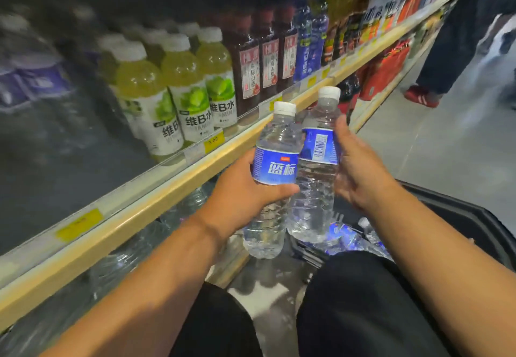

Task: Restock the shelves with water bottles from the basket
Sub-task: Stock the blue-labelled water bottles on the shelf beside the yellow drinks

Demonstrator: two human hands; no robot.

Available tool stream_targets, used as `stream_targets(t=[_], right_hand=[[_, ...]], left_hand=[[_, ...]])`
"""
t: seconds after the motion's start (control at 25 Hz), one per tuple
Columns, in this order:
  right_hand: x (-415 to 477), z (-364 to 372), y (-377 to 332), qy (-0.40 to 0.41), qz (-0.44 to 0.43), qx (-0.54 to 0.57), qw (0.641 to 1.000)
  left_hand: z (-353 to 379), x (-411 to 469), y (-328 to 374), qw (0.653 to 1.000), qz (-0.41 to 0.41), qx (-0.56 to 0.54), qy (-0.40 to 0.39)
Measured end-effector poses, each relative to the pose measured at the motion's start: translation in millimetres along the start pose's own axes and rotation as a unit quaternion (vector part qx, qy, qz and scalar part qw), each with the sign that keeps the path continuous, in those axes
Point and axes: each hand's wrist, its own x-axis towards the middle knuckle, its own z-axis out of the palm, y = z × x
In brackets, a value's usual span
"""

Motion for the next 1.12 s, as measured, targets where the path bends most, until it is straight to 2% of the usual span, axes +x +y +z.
stream_targets(t=[0.28,0.52,0.76,0.96,1.12], right_hand=[[-28.5,98.8,14.6,-0.101,-0.036,-0.006,0.994],[-52.0,164.1,20.5,-0.17,-0.026,-0.01,0.985],[-59.9,217.5,31.2,-0.176,-0.092,-0.037,0.98],[-53.8,237.1,34.4,-0.177,-0.113,-0.001,0.978],[-39.2,246.9,39.8,-0.167,-0.116,0.022,0.979]], left_hand=[[-77.2,-70.3,13.1,0.993,0.003,-0.001,0.118],[-129.6,-119.7,27.5,0.981,0.005,0.046,0.19],[-162.4,-143.3,30.3,0.96,0.002,0.08,0.268],[-179.0,-140.3,31.8,0.942,0.006,0.105,0.319],[-195.7,-128.7,28.7,0.921,-0.035,0.11,0.372]])
